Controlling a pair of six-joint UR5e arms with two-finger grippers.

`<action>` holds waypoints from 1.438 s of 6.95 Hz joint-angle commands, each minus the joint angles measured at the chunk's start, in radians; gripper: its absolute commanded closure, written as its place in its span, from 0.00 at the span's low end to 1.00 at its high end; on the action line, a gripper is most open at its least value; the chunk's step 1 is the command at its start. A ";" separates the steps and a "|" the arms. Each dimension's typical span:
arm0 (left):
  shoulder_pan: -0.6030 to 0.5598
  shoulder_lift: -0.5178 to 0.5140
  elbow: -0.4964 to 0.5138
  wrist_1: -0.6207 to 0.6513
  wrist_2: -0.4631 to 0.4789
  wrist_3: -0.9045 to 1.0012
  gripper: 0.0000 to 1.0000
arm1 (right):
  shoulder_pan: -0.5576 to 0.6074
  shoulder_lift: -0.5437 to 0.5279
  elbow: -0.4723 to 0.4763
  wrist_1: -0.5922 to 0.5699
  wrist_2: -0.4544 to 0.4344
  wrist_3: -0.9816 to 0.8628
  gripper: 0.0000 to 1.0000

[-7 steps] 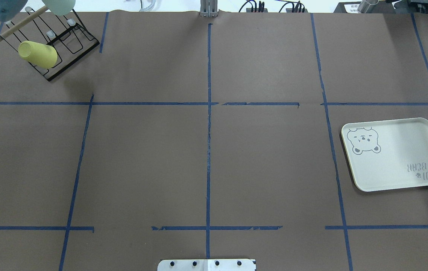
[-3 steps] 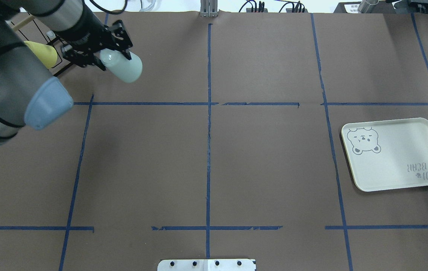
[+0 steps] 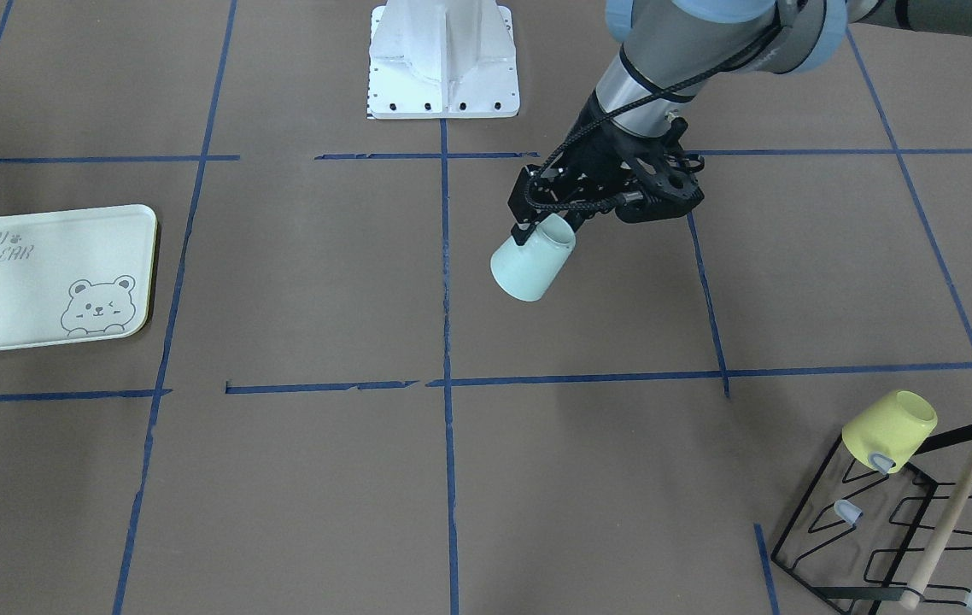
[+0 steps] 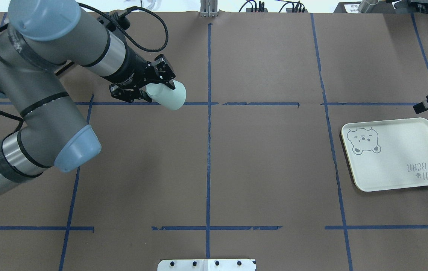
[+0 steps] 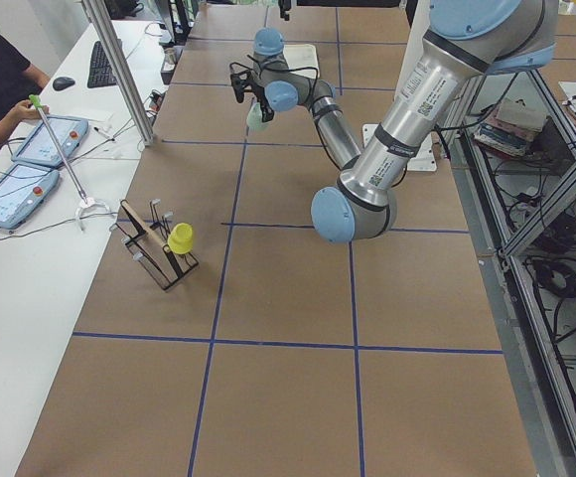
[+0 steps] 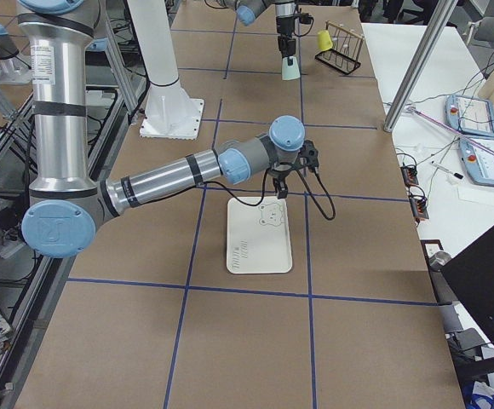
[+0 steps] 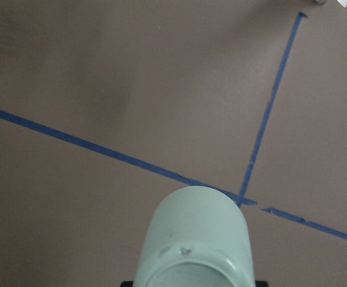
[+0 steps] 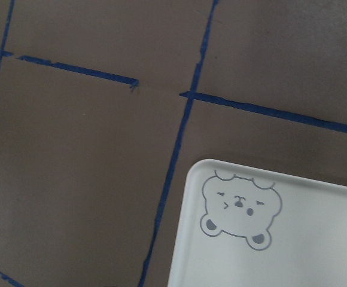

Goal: Left arm grabs green cup and hands to right arm on tray

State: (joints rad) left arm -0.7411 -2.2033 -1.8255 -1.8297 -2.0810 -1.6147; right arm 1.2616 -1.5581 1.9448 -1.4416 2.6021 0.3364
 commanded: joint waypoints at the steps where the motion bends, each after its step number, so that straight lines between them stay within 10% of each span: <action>1: 0.095 0.004 0.011 -0.199 0.114 -0.092 0.93 | -0.086 0.146 0.009 0.001 -0.003 0.231 0.00; 4: 0.098 0.011 0.009 -0.366 0.114 -0.202 0.93 | -0.178 0.291 0.011 0.003 -0.011 0.441 0.00; 10: 0.092 0.108 0.089 -0.822 0.111 -0.421 0.91 | -0.399 0.309 -0.145 0.913 -0.170 1.258 0.00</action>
State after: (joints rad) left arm -0.6464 -2.1107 -1.7465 -2.5815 -1.9685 -2.0315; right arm 0.9135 -1.2483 1.8080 -0.6638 2.4910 1.4891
